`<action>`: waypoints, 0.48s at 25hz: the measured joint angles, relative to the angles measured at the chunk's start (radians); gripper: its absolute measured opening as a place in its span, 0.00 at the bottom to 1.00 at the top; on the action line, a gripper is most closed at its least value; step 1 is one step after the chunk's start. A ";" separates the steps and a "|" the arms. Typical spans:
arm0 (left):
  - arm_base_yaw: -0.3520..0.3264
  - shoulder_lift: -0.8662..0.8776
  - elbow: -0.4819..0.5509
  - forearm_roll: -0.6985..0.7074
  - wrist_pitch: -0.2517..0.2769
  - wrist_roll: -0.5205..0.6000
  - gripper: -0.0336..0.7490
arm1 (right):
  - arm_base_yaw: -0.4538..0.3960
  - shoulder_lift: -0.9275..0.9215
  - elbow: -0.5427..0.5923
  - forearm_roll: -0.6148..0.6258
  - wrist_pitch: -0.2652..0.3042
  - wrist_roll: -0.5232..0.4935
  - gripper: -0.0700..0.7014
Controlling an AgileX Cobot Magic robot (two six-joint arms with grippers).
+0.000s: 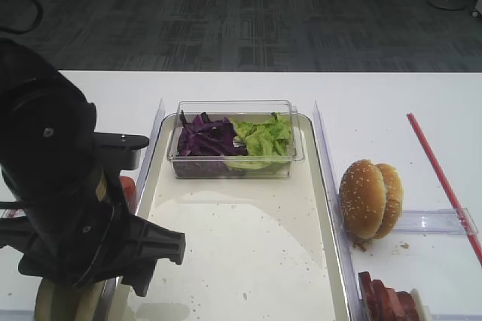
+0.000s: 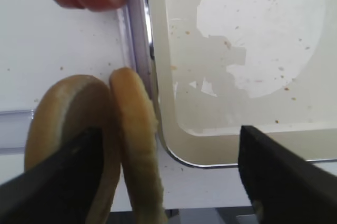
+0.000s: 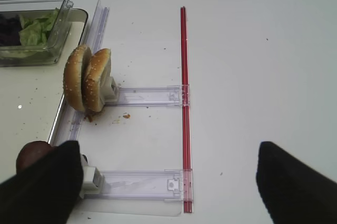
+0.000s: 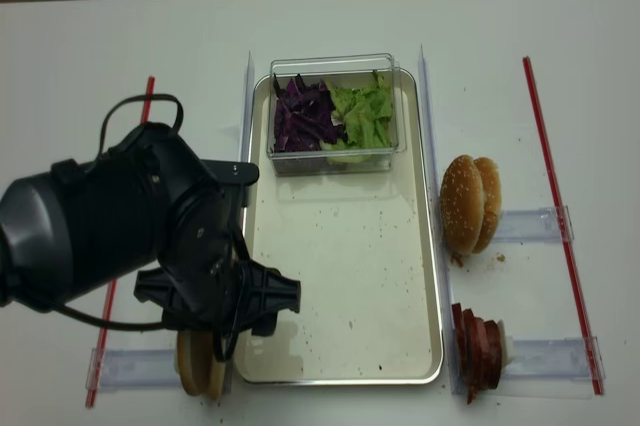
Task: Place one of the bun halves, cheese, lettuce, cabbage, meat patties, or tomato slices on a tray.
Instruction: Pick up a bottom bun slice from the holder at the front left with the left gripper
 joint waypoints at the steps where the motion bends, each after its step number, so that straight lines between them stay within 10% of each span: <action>1: 0.000 0.000 0.009 0.000 -0.002 0.000 0.67 | 0.000 0.000 0.000 0.000 0.000 0.000 0.97; 12: 0.000 0.000 0.056 -0.002 -0.011 0.004 0.58 | 0.000 0.000 0.000 0.000 0.000 0.000 0.97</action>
